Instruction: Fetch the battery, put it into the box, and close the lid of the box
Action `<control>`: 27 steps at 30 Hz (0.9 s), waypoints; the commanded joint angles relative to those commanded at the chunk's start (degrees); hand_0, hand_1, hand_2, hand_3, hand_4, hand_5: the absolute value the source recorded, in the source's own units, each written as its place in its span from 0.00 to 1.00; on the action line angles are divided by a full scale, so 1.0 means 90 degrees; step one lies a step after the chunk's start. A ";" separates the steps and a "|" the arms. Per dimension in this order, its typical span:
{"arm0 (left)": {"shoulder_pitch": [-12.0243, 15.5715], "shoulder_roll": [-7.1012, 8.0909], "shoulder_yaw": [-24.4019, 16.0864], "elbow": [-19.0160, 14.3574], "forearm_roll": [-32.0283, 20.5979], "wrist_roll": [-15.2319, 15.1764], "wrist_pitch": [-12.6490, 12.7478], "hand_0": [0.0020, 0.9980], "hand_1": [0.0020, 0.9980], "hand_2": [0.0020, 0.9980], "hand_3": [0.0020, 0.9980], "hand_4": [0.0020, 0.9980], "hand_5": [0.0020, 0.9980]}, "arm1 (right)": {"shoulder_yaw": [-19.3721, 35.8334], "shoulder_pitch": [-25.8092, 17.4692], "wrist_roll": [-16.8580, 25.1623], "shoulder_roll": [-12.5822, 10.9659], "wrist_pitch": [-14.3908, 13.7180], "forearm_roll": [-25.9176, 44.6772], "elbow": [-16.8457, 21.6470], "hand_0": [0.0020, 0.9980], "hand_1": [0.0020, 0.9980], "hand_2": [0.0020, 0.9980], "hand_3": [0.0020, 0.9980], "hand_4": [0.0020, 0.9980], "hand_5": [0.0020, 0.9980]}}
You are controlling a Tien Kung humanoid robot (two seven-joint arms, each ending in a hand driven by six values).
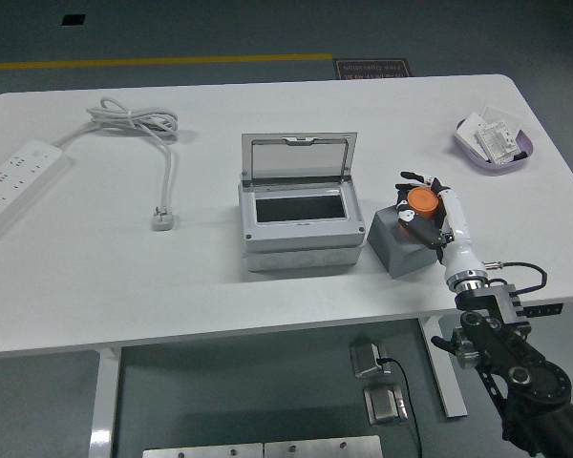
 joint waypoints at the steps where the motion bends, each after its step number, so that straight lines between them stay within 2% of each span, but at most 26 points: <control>1: 0.0000 0.0000 0.0001 0.0000 -0.0002 -0.0001 0.0000 0.69 0.68 0.66 0.72 0.67 0.33 | -0.0001 0.0002 -0.0003 -0.0001 0.0003 0.0009 0.0002 0.58 0.59 0.52 0.52 0.00 0.12; 5: -0.0001 0.0001 0.0005 0.0000 -0.0007 -0.0007 0.0003 0.69 0.68 0.66 0.72 0.67 0.33 | -0.0005 0.0013 -0.0029 -0.0004 0.0025 0.0060 0.0019 0.58 0.59 0.52 0.52 0.00 0.12; 6: -0.0001 0.0001 0.0007 0.0000 -0.0009 -0.0010 0.0003 0.69 0.68 0.66 0.72 0.67 0.33 | -0.0007 0.0016 -0.0037 -0.0005 0.0029 0.0073 0.0025 0.57 0.55 0.48 0.45 0.00 0.02; 11: 0.0001 0.0000 0.0009 0.0000 -0.0015 -0.0014 0.0007 0.69 0.68 0.66 0.72 0.67 0.33 | -0.0023 0.0032 -0.0033 -0.0016 0.0027 0.0145 0.0062 0.57 0.55 0.48 0.45 0.00 0.02; 12: 0.0001 0.0000 0.0010 0.0000 -0.0016 -0.0014 0.0008 0.69 0.68 0.66 0.72 0.67 0.33 | -0.0026 0.0038 -0.0024 -0.0019 0.0023 0.0160 0.0068 0.54 0.50 0.45 0.34 0.00 0.00; 17: 0.0004 0.0002 0.0011 0.0000 -0.0020 -0.0018 0.0013 0.69 0.68 0.66 0.72 0.67 0.33 | -0.0027 0.0077 0.0033 -0.0036 -0.0033 0.0210 0.0091 0.54 0.50 0.45 0.34 0.00 0.00; 18: 0.0005 0.0003 0.0009 0.0000 -0.0020 -0.0018 0.0015 0.69 0.68 0.66 0.72 0.67 0.33 | -0.0024 0.0083 0.0043 -0.0041 -0.0048 0.0213 0.0096 0.49 0.43 0.37 0.27 0.00 0.00; 23: 0.0011 0.0001 0.0015 0.0000 -0.0033 -0.0021 0.0020 0.69 0.68 0.66 0.72 0.67 0.33 | 0.0020 0.0110 0.0081 -0.0075 -0.0132 0.0186 0.0140 0.49 0.43 0.37 0.27 0.00 0.00; 24: 0.0012 0.0000 0.0016 0.0000 -0.0034 -0.0020 0.0022 0.69 0.68 0.66 0.72 0.67 0.33 | 0.0029 0.0121 0.0083 -0.0083 -0.0150 0.0172 0.0151 0.46 0.37 0.30 0.24 0.00 0.00; 27: 0.0013 -0.0001 0.0011 0.0000 -0.0031 -0.0022 0.0027 0.69 0.68 0.66 0.72 0.67 0.33 | 0.0056 0.0165 0.0057 -0.0110 -0.0232 0.0059 0.0196 0.46 0.37 0.30 0.24 0.00 0.00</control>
